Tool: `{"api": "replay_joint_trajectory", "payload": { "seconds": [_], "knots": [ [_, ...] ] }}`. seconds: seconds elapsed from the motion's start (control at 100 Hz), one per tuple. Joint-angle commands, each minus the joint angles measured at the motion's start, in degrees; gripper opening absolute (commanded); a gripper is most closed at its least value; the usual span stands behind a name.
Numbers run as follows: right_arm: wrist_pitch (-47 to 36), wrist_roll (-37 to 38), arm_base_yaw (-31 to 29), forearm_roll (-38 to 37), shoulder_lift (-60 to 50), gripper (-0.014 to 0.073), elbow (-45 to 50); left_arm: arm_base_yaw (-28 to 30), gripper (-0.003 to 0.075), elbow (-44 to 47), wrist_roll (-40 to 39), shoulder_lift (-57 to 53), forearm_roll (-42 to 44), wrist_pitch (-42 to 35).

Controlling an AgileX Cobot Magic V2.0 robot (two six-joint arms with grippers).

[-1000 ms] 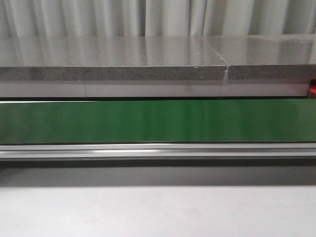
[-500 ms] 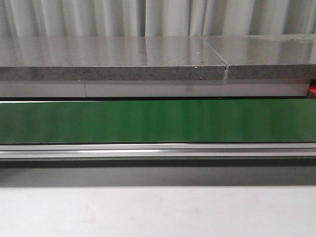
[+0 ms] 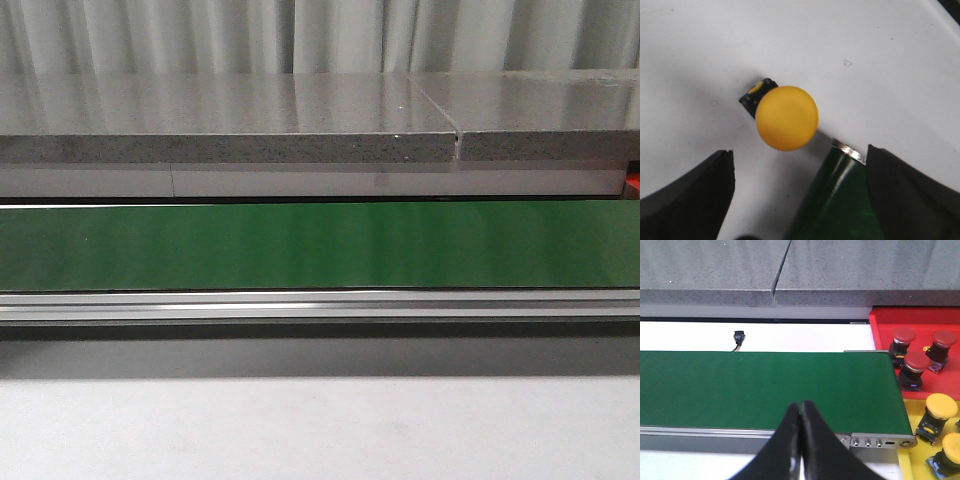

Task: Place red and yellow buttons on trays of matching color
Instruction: 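Lower the left gripper into the cluster and grasp a yellow push-button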

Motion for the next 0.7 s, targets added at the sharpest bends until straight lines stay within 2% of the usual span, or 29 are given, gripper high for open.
{"api": "replay_joint_trajectory", "payload": {
  "seconds": [0.0,0.46,0.53,0.69],
  "knots": [
    [-3.72,-0.30,0.09,0.09,0.21,-0.0067,-1.32,0.24,0.0534,-3.18,-0.78,-0.95,-1.05,-1.01],
    [-3.72,-0.30,0.09,0.09,0.21,-0.0067,-1.32,0.24,0.0524,-5.35,-0.78,5.14,-1.47,-3.38],
    [-3.72,-0.30,0.09,0.09,0.21,-0.0067,-1.32,0.24,0.0477,-5.35,-0.66,5.14,-1.47,-3.66],
    [-3.72,-0.30,0.09,0.09,0.21,-0.0067,-1.32,0.24,0.0306,-5.35,-0.15,5.14,-1.47,-3.55]
  ]
}}
